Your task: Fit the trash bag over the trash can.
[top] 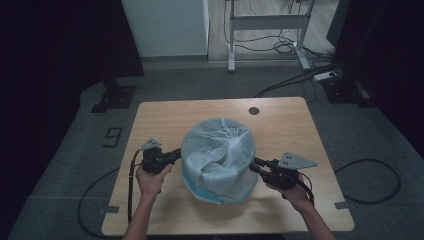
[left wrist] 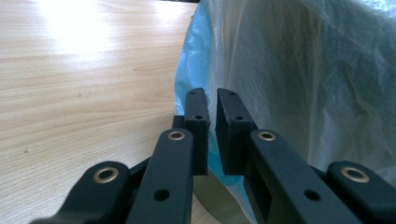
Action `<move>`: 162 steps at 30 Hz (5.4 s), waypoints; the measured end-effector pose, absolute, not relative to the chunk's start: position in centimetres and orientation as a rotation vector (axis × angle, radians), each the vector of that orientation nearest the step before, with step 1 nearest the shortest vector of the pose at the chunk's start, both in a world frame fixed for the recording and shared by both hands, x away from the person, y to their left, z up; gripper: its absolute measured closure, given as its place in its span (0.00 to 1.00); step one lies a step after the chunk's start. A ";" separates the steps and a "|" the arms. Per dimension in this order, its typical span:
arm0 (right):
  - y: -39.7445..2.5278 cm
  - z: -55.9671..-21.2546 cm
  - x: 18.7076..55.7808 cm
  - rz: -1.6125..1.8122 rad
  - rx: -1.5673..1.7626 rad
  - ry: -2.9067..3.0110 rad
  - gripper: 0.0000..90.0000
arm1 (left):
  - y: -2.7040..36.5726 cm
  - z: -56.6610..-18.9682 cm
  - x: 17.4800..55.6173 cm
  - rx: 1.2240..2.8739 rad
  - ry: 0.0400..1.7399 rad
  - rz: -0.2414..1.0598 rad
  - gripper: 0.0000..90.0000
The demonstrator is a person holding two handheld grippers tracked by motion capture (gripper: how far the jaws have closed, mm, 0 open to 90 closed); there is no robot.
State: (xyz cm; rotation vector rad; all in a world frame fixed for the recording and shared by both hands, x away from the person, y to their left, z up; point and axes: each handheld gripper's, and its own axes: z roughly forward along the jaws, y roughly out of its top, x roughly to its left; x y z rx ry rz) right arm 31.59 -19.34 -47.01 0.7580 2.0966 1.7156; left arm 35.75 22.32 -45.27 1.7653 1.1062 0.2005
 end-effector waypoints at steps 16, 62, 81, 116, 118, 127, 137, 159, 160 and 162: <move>-18.3 -50.8 32.0 1.638 0.918 2.138 0.99 | 21.8 -45.4 35.6 1.786 1.090 0.196 0.92; -22.9 -51.3 30.0 1.721 1.106 1.922 0.37 | 25.3 -39.6 33.0 1.725 0.696 0.266 0.34; -23.2 -51.5 29.9 1.698 1.136 1.928 0.37 | 21.7 -36.6 35.7 1.800 0.466 0.182 0.34; -23.2 -51.7 30.0 1.691 1.154 1.945 0.37 | 10.7 -33.7 42.5 2.137 0.337 -0.009 0.39; -23.1 -51.7 30.0 1.689 1.156 1.945 0.37 | 10.4 -33.5 42.5 2.126 0.328 -0.010 0.39; -23.0 -51.7 30.0 1.689 1.155 1.950 0.37 | 7.8 -34.9 42.9 2.272 0.350 0.020 0.40; -23.1 -51.7 30.0 1.689 1.156 1.950 0.37 | 5.8 -36.4 43.3 2.480 0.411 0.095 0.49; -23.0 -51.8 30.1 1.680 1.150 1.958 0.37 | 6.4 -35.5 42.4 2.481 0.415 0.191 0.45; -23.0 -51.8 30.0 1.680 1.149 1.958 0.37 | 6.8 -35.1 42.3 2.466 0.417 0.197 0.45; -23.0 -51.7 30.0 1.678 1.146 1.959 0.37 | 7.7 -34.6 42.0 2.444 0.425 0.211 0.45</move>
